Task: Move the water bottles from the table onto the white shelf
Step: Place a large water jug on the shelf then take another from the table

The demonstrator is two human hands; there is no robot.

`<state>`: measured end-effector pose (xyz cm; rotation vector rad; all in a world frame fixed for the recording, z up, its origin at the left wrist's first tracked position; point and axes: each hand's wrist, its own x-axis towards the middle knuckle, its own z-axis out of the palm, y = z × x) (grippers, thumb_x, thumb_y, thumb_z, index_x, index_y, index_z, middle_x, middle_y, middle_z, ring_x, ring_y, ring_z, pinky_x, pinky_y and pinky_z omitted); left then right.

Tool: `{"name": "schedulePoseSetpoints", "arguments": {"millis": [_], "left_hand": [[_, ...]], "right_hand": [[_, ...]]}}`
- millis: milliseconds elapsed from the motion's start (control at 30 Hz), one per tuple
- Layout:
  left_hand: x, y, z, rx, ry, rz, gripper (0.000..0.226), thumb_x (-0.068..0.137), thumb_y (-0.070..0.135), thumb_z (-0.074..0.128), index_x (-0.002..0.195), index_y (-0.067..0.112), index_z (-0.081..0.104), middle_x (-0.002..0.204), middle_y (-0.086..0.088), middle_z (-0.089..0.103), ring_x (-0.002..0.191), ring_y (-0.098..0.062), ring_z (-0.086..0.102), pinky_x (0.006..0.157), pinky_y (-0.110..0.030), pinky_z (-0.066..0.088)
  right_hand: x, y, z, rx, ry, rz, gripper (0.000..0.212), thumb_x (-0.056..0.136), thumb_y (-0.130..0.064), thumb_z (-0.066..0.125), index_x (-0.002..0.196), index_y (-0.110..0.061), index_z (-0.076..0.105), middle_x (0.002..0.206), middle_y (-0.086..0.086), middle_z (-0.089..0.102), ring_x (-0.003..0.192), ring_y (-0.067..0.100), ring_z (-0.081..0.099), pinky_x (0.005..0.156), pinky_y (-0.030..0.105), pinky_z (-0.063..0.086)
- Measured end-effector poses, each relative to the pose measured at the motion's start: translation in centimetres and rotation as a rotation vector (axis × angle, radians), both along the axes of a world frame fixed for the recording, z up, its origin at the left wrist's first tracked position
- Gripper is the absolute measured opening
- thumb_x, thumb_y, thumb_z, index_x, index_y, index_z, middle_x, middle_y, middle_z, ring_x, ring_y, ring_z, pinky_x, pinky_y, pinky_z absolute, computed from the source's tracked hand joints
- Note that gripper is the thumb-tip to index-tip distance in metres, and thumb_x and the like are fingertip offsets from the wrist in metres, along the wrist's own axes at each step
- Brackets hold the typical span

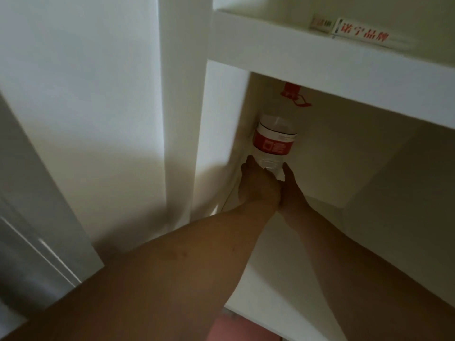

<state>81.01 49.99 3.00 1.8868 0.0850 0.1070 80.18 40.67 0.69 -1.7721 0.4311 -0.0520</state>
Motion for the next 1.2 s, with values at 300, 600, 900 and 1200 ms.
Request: {"name": "schedulePoseSetpoints", "arguments": {"millis": [300,600,900,1200], "left_hand": [[1.1,0.5,-1.9,-0.047,0.080,-0.144,0.068,0.109,0.015,0.046,0.170,0.015,0.017,0.177,-0.005,0.022,0.161,-0.022,0.026,0.127,-0.031,0.023],[-3.6,0.8,1.5,0.070,0.019,-0.256,0.067,0.105,0.018,0.057,0.167,0.017,0.030,0.172,-0.006,0.031,0.155,-0.024,0.037,0.122,-0.031,0.033],[-25.9,1.2,6.4,-0.021,-0.263,-0.413,0.013,0.098,0.020,0.069,0.101,0.012,0.059,0.087,-0.005,0.066,0.082,-0.027,0.066,0.071,-0.031,0.054],[-51.3,-14.9,-2.9,0.095,-0.097,-1.091,0.017,0.087,0.045,0.064,0.097,0.032,0.064,0.084,0.005,0.070,0.078,-0.020,0.068,0.079,-0.044,0.059]], "right_hand": [[-1.2,-1.2,-1.4,-0.072,0.076,0.122,0.098,0.104,0.007,0.058,0.170,-0.042,0.004,0.168,0.005,0.040,0.133,0.022,0.060,0.075,0.014,0.057],[-8.2,-2.5,4.0,-0.035,-0.107,0.025,0.083,0.105,0.002,0.057,0.167,-0.043,0.023,0.160,-0.001,0.047,0.133,0.017,0.059,0.079,0.023,0.052],[-31.9,-0.6,10.8,-0.268,-0.246,-0.094,0.032,0.086,-0.011,0.062,0.115,-0.023,0.062,0.098,-0.001,0.075,0.096,0.025,0.074,0.089,0.054,0.062],[-67.0,-14.9,-1.0,-0.291,0.132,-0.513,0.006,0.086,-0.021,0.069,0.090,-0.025,0.070,0.077,-0.001,0.075,0.076,0.021,0.072,0.079,0.048,0.062]]}}
